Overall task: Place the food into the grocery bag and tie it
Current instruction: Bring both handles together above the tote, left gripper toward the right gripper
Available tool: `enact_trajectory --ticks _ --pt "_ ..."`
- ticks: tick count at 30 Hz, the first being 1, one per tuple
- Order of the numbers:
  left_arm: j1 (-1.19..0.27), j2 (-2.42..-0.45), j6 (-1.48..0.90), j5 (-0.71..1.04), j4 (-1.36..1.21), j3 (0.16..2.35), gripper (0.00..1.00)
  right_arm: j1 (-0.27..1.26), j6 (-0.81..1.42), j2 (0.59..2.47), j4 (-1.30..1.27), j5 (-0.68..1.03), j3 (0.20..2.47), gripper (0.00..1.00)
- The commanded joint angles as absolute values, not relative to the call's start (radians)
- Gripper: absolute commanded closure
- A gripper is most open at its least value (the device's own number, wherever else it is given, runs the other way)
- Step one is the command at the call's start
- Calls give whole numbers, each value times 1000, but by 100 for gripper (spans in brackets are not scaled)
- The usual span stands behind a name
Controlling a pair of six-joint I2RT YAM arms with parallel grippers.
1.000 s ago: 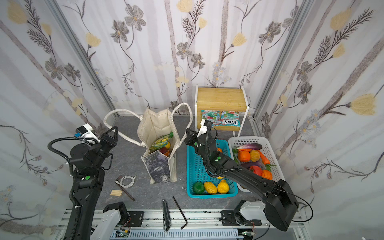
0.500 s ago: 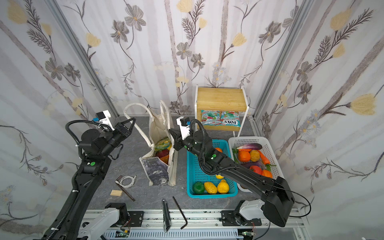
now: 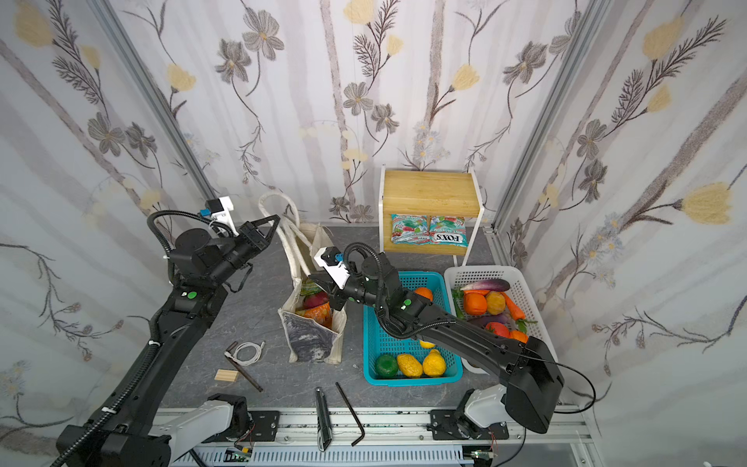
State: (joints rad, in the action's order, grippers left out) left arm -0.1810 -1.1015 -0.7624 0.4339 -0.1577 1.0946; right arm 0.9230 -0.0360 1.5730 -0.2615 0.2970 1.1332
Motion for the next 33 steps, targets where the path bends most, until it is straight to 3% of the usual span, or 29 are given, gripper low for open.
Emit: enact_trajectory --ticks 1,4,10,19,28,33 --pt "-195 -1113 -744 468 -159 1125 100 925 -70 1604 -228 288 1159 100" --pt "-236 -1113 -722 486 -98 1138 99 919 -29 1650 -233 228 1202 100" --pt "-314 -1080 -657 466 57 1143 85 917 33 1671 -309 193 1244 100" --pt "-344 -1079 -562 453 202 1186 51 917 63 1722 -296 162 1298 100" --pt "-342 -1030 -594 216 196 1256 34 916 80 1650 -334 154 1219 100" --pt "-343 -1076 -718 214 124 1264 28 917 80 1623 -353 183 1192 100"
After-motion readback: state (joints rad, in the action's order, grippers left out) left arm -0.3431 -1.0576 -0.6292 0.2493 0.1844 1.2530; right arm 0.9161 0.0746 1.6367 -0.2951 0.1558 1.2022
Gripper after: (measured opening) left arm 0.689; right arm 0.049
